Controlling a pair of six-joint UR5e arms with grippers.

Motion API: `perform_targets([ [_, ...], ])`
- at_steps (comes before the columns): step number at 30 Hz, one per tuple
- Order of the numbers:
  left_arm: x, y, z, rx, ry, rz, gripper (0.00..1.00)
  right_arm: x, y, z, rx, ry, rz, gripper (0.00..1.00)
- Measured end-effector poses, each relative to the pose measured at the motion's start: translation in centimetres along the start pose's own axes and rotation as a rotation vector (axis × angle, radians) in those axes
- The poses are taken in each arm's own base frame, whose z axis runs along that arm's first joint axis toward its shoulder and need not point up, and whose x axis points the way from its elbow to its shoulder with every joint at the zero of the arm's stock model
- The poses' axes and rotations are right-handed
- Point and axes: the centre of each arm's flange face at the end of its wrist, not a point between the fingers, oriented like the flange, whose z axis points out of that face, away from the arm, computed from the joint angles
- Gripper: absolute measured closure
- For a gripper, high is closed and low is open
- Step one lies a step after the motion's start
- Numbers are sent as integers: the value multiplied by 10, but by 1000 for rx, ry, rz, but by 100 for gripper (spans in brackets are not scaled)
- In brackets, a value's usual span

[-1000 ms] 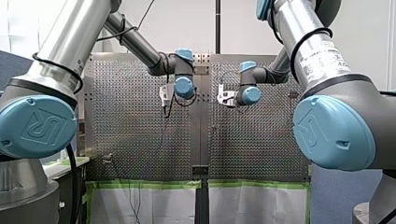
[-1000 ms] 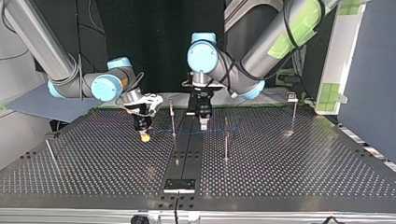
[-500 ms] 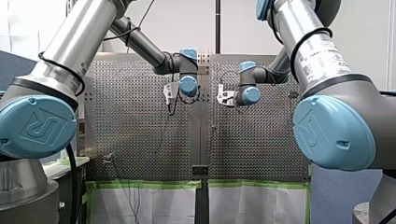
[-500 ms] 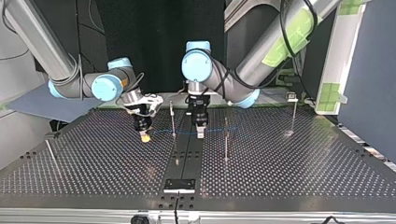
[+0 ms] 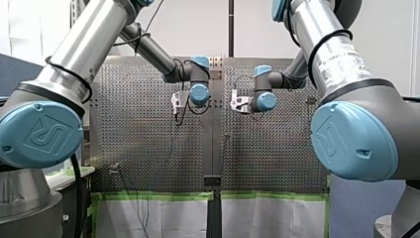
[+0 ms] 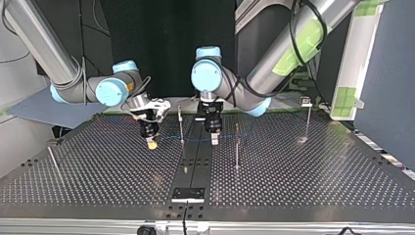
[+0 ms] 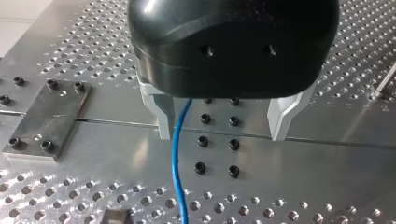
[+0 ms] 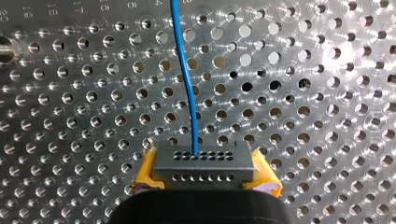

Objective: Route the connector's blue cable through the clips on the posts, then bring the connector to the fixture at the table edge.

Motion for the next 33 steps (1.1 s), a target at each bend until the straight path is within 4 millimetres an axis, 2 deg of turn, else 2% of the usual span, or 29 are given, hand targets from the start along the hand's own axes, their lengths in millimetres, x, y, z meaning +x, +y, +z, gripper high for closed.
perform_targets([
  [21, -17, 2, 14, -28, -26, 4, 0, 1, 1, 1, -1, 7, -1, 100],
  [22, -17, 2, 14, -29, -27, 5, 10, 1, 1, 1, -1, 7, -1, 100],
  [23, -17, 2, 14, -30, -27, 7, 10, 1, 1, 1, -1, 7, -1, 100],
  [25, -17, 2, 14, -33, -27, 14, 58, 1, 1, 1, -1, 7, -1, 100],
  [26, -17, 2, 13, -35, -27, 20, 58, 1, 1, 1, -1, 7, -1, 100],
  [27, -17, 1, 13, -35, -27, 28, 76, 1, 1, 1, -1, 6, -1, 100],
  [28, -17, 0, 12, -35, -27, 35, 100, 1, 1, 1, -1, 6, -1, 100],
  [33, -17, -1, 10, -38, -26, 70, 100, 0, 1, 0, 0, 4, -1, 100],
])
